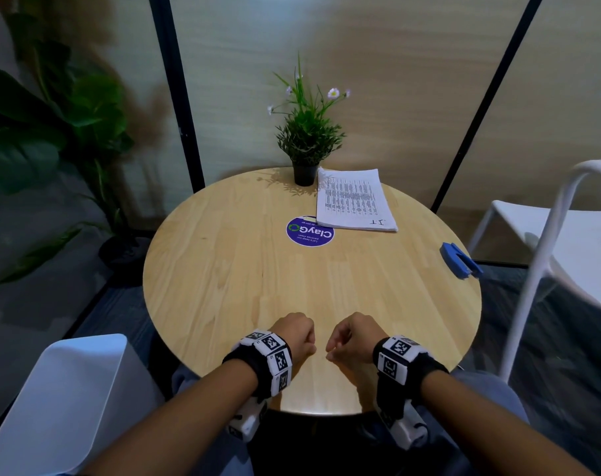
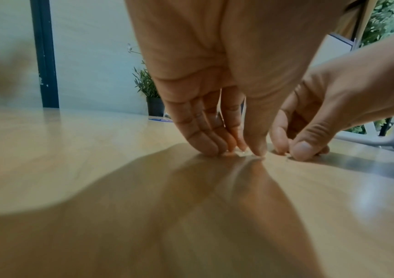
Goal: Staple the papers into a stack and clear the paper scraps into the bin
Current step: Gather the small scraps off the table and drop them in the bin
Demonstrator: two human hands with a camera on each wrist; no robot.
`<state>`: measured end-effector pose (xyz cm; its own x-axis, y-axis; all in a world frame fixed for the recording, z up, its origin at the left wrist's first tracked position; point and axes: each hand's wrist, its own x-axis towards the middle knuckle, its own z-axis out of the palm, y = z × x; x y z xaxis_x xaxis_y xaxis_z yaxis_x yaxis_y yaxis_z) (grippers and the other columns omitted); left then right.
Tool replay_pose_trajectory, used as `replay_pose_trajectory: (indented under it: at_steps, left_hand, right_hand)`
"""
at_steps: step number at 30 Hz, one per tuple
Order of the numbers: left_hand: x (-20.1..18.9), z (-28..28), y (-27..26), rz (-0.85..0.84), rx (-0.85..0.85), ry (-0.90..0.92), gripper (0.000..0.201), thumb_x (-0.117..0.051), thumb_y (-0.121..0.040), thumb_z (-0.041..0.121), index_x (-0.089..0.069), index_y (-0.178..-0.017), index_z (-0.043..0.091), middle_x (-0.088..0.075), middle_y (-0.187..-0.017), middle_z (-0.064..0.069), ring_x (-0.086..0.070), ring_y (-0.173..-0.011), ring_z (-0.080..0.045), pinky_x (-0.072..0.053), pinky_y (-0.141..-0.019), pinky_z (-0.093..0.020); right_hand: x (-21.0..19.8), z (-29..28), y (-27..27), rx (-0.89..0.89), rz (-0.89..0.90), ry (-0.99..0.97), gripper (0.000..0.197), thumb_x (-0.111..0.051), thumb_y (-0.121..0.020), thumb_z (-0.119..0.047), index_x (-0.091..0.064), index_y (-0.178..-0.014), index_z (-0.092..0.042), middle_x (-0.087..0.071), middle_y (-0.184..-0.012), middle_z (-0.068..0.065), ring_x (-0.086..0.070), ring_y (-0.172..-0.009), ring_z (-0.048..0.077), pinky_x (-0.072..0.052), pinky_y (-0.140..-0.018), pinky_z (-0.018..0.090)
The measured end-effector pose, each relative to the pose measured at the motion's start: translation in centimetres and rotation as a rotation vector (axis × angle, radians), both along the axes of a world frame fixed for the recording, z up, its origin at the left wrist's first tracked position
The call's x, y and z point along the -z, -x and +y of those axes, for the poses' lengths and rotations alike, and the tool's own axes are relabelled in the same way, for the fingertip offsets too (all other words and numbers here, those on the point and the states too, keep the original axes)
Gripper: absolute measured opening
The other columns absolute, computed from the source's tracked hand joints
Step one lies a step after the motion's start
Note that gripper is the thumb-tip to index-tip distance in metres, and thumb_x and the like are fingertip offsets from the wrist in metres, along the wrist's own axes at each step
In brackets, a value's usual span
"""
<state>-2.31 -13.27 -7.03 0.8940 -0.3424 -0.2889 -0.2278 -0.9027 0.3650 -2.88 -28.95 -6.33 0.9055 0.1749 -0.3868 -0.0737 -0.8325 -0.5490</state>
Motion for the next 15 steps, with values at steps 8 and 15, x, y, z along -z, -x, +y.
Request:
replay_pose_trajectory:
  at_steps: [8, 15]
  left_hand:
    - [-0.9, -1.4, -0.5, 0.107, -0.001, -0.143, 0.023, -0.052, -0.087, 0.001, -0.067, -0.104, 0.002, -0.061, -0.119, -0.015, -0.059, -0.109, -0.030, -0.045, -0.093, -0.031]
    - [0.1, -1.3, 0.7, -0.068, 0.134, -0.235, 0.019, -0.047, -0.090, 0.002, -0.055, -0.107, -0.001, -0.053, -0.107, -0.018, -0.056, -0.104, -0.036, -0.047, -0.090, -0.041]
  right_hand:
    - [-0.6, 0.6, 0.4, -0.172, -0.034, 0.083, 0.009, -0.069, -0.081, -0.019, -0.075, -0.086, -0.014, -0.072, -0.088, 0.003, -0.060, -0.079, 0.012, -0.049, -0.080, 0.023]
    - [-0.1, 1.8, 0.7, -0.228, -0.044, 0.296, 0.025, -0.047, -0.091, -0.022, -0.064, -0.104, -0.009, -0.062, -0.109, 0.012, -0.058, -0.096, 0.029, -0.044, -0.083, 0.033]
